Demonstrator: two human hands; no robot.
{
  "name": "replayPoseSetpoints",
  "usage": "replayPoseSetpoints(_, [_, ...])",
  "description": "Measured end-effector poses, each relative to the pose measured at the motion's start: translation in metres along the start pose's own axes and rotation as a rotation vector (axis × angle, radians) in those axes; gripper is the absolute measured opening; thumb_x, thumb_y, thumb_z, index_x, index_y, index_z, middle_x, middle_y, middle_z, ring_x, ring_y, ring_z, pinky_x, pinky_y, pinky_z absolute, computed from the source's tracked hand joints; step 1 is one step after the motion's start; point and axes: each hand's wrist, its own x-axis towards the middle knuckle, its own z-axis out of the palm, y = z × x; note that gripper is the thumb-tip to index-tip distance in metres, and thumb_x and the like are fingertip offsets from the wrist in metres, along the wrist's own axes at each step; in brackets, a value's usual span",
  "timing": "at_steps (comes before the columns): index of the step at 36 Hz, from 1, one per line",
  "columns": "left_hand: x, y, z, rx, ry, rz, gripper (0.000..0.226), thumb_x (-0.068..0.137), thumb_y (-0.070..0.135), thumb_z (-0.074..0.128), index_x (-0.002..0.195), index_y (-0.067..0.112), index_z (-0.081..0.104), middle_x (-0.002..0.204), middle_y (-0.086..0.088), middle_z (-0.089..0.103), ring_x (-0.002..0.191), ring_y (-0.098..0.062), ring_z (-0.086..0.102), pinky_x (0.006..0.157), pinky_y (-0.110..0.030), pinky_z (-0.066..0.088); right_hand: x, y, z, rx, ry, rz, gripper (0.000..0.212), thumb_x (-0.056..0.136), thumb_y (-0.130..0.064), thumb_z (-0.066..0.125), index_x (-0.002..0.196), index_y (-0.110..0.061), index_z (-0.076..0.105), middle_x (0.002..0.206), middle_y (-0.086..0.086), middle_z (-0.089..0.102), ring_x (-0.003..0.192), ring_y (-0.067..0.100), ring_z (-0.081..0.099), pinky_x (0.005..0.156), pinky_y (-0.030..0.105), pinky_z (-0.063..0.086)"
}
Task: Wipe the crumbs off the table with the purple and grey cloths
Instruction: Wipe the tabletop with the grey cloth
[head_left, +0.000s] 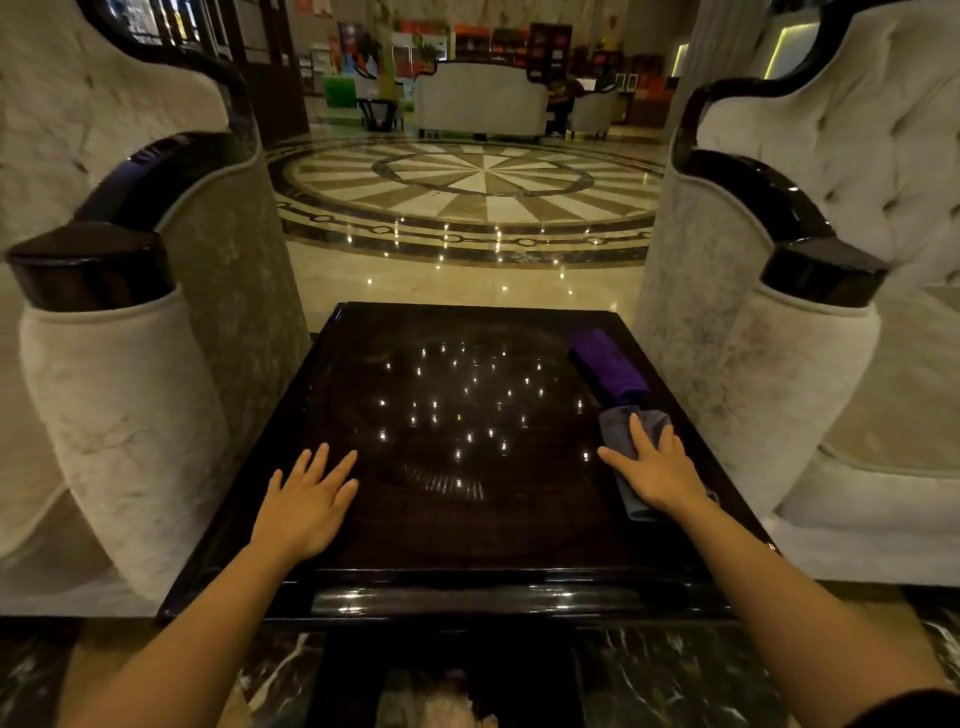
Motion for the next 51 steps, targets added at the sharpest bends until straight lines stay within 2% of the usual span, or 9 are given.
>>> replayPoseSetpoints(8, [-0.001, -0.001, 0.001, 0.020, 0.023, 0.024, 0.051, 0.097, 0.043, 0.017, 0.145, 0.032, 0.004, 0.158, -0.005, 0.000, 0.145, -0.023, -0.003, 0.117, -0.046, 0.006, -0.003, -0.020, 0.010, -0.089, 0.039, -0.007, 0.062, 0.096, -0.040, 0.030, 0.145, -0.017, 0.001, 0.155, 0.020, 0.002, 0.142, 0.035, 0.002, 0.114, 0.046, 0.014])
replayPoseSetpoints(14, [-0.003, -0.001, 0.001, 0.025, 0.024, 0.027, 0.051, 0.097, 0.042, 0.015, 0.145, 0.031, 0.002, 0.158, -0.006, -0.001, 0.145, -0.024, -0.004, 0.117, -0.046, 0.005, -0.011, -0.044, 0.025, -0.103, 0.056, -0.083, 0.055, 0.097, -0.031, 0.028, 0.145, -0.015, 0.006, 0.155, 0.016, 0.009, 0.142, 0.035, 0.008, 0.113, 0.044, 0.019])
replayPoseSetpoints(18, [-0.005, 0.000, 0.001, 0.014, 0.022, 0.027, 0.051, 0.097, 0.042, 0.015, 0.145, 0.031, 0.002, 0.158, -0.006, -0.001, 0.145, -0.024, -0.004, 0.117, -0.046, 0.005, -0.022, -0.066, 0.039, -0.138, 0.067, -0.196, 0.053, 0.097, -0.029, 0.029, 0.144, -0.016, 0.010, 0.155, 0.013, 0.015, 0.140, 0.035, 0.014, 0.109, 0.044, 0.026])
replayPoseSetpoints(30, [-0.004, 0.001, 0.002, 0.026, 0.004, 0.017, 0.051, 0.097, 0.042, 0.014, 0.145, 0.031, 0.001, 0.158, -0.006, -0.003, 0.145, -0.024, -0.005, 0.117, -0.047, 0.004, -0.089, -0.133, 0.086, -0.129, -0.064, -0.673, 0.052, 0.096, -0.028, 0.035, 0.144, -0.019, 0.015, 0.154, 0.008, 0.021, 0.141, 0.030, 0.015, 0.113, 0.039, 0.021])
replayPoseSetpoints(35, [-0.003, 0.001, 0.002, 0.034, 0.003, 0.010, 0.051, 0.097, 0.042, 0.016, 0.145, 0.031, 0.002, 0.158, -0.006, -0.003, 0.145, -0.023, -0.005, 0.117, -0.046, 0.004, -0.119, -0.142, 0.097, -0.062, -0.066, -0.855, 0.051, 0.094, -0.021, 0.043, 0.142, -0.021, 0.025, 0.150, 0.009, 0.032, 0.140, 0.030, 0.021, 0.112, 0.039, 0.022])
replayPoseSetpoints(43, [-0.002, 0.001, 0.001, 0.057, -0.007, 0.009, 0.052, 0.097, 0.040, 0.016, 0.145, 0.030, -0.001, 0.158, -0.005, -0.005, 0.145, -0.023, -0.006, 0.117, -0.046, 0.004, -0.134, -0.139, 0.097, -0.047, -0.193, -1.147, 0.043, 0.094, -0.013, 0.041, 0.136, -0.023, 0.038, 0.148, 0.009, 0.036, 0.141, 0.028, 0.022, 0.111, 0.044, 0.025])
replayPoseSetpoints(47, [-0.003, 0.002, 0.001, 0.062, -0.013, 0.009, 0.051, 0.098, 0.039, 0.016, 0.145, 0.030, -0.001, 0.157, -0.006, -0.005, 0.145, -0.023, -0.006, 0.117, -0.046, 0.004, -0.130, -0.141, 0.082, 0.218, -0.205, -1.093, 0.036, 0.091, -0.005, 0.047, 0.126, -0.012, 0.053, 0.134, 0.014, 0.052, 0.127, 0.027, 0.044, 0.105, 0.030, 0.034])
replayPoseSetpoints(49, [-0.003, 0.002, 0.000, 0.054, -0.012, 0.009, 0.051, 0.097, 0.040, 0.016, 0.145, 0.031, 0.000, 0.157, -0.005, -0.004, 0.145, -0.023, -0.006, 0.117, -0.046, 0.004, -0.120, -0.143, 0.065, 0.358, -0.155, -0.978, 0.036, 0.088, 0.001, 0.049, 0.122, -0.009, 0.056, 0.131, 0.014, 0.054, 0.123, 0.024, 0.048, 0.101, 0.014, 0.031])
replayPoseSetpoints(51, [-0.003, 0.002, 0.000, 0.042, -0.007, 0.004, 0.051, 0.097, 0.042, 0.015, 0.145, 0.031, 0.001, 0.157, -0.005, -0.004, 0.145, -0.022, -0.006, 0.117, -0.045, 0.003, -0.102, -0.142, 0.043, 0.432, -0.065, -0.888, 0.037, 0.086, 0.005, 0.050, 0.120, -0.008, 0.057, 0.130, 0.016, 0.054, 0.121, 0.025, 0.050, 0.097, 0.009, 0.029])
